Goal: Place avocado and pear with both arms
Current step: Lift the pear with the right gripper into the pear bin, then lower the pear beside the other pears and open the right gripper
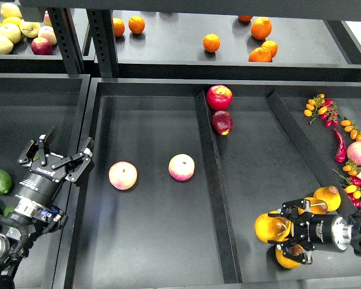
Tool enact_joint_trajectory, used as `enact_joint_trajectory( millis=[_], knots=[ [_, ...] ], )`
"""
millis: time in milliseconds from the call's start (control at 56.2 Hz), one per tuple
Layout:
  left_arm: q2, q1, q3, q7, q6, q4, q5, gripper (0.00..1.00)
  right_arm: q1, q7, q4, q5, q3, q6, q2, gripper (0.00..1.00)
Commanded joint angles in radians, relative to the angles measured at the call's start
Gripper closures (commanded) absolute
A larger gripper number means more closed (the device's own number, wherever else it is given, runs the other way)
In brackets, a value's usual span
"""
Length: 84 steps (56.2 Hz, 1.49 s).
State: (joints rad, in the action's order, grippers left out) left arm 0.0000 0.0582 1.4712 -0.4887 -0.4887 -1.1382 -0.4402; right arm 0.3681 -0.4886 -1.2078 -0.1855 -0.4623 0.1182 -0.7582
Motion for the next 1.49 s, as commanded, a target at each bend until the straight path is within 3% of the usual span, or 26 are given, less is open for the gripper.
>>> enact_joint_trajectory(
  millis=[0, 480, 676, 889, 978, 1227, 1476],
  knots=[
    [0.000, -0.003, 0.001, 0.000, 0.000, 0.000, 0.000, 0.01, -0.034, 0.000, 0.036, 0.044, -0.004, 0.000, 0.048, 0.64],
    [0.000, -0.005, 0.003, 0.000, 0.000, 0.000, 0.000, 0.01, -0.034, 0.000, 0.143, 0.098, -0.010, 0.001, 0.145, 0.58],
    [0.000, -0.005, 0.003, 0.000, 0.000, -0.002, 0.000, 0.01, -0.032, 0.000, 0.154, 0.116, -0.012, 0.000, 0.148, 0.48],
    [0.000, -0.005, 0.003, 0.000, 0.000, -0.002, 0.000, 0.01, -0.028, 0.000, 0.157, 0.118, -0.013, -0.005, 0.146, 0.21],
    [0.000, -0.005, 0.001, 0.000, 0.000, -0.002, 0.000, 0.01, -0.024, 0.000, 0.160, 0.118, -0.015, -0.005, 0.146, 0.15],
    [0.000, -0.006, 0.001, 0.000, 0.000, -0.002, 0.000, 0.01, -0.024, 0.000, 0.160, 0.112, -0.061, -0.009, 0.146, 0.06],
    [0.000, -0.005, -0.003, 0.000, 0.000, -0.002, 0.001, 0.01, -0.028, 0.000, 0.149, 0.090, -0.142, -0.014, 0.151, 0.05]
  ],
)
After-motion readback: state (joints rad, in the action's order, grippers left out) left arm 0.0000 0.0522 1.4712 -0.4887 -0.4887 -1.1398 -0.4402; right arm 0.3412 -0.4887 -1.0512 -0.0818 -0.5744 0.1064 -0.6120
